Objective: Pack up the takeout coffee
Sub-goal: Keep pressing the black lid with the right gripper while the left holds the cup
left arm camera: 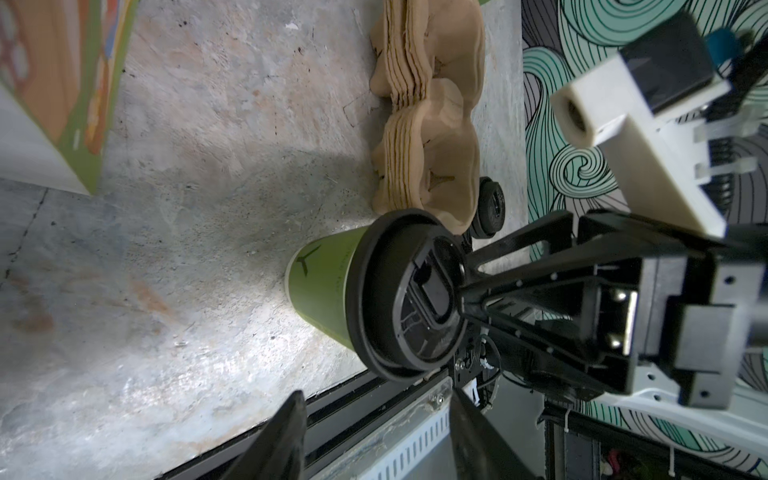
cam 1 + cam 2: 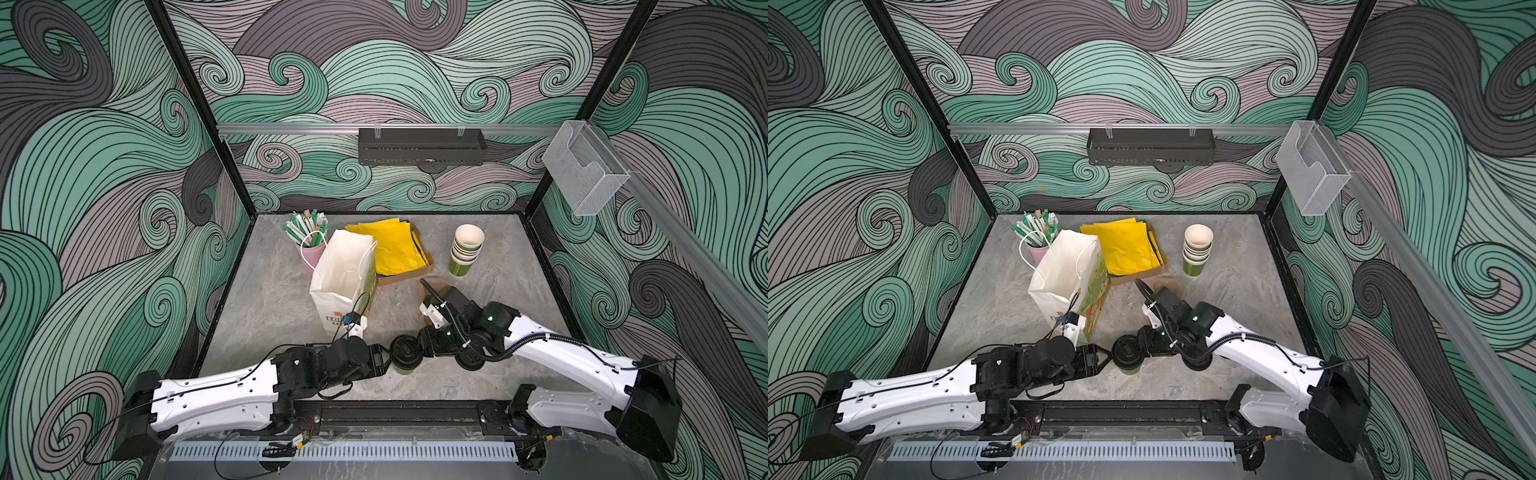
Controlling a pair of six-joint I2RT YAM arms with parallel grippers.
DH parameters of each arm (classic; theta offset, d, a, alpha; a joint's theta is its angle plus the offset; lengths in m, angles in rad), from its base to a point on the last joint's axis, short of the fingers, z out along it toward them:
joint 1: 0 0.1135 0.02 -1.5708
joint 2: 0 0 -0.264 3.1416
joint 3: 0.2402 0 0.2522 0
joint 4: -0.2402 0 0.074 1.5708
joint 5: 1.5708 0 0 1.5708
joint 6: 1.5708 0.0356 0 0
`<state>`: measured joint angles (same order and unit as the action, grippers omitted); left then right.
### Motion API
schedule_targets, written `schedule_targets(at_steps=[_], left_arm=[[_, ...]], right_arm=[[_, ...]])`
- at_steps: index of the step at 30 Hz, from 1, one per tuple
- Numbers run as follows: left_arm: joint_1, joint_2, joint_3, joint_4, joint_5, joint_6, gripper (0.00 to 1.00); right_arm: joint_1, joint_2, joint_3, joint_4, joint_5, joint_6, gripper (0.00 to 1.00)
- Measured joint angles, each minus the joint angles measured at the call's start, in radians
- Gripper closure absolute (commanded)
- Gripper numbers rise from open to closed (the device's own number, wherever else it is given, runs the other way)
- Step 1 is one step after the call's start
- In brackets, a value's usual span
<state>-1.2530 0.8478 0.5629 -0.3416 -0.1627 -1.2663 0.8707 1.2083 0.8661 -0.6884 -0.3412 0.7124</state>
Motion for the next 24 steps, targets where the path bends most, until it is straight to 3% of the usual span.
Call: schedule_targets(at_steps=[6, 24], left_arm=[[0.000, 0.004, -0.071, 0.077, 0.040, 0.000, 0.53], [0.032, 0.140, -0.092, 0.233, 0.137, -0.002, 0.46]], right_arm=[[0.000, 0.000, 0.000, -0.001, -0.008, -0.006, 0.48], [0.000, -0.008, -0.031, 0.031, -0.039, -0.005, 0.49]])
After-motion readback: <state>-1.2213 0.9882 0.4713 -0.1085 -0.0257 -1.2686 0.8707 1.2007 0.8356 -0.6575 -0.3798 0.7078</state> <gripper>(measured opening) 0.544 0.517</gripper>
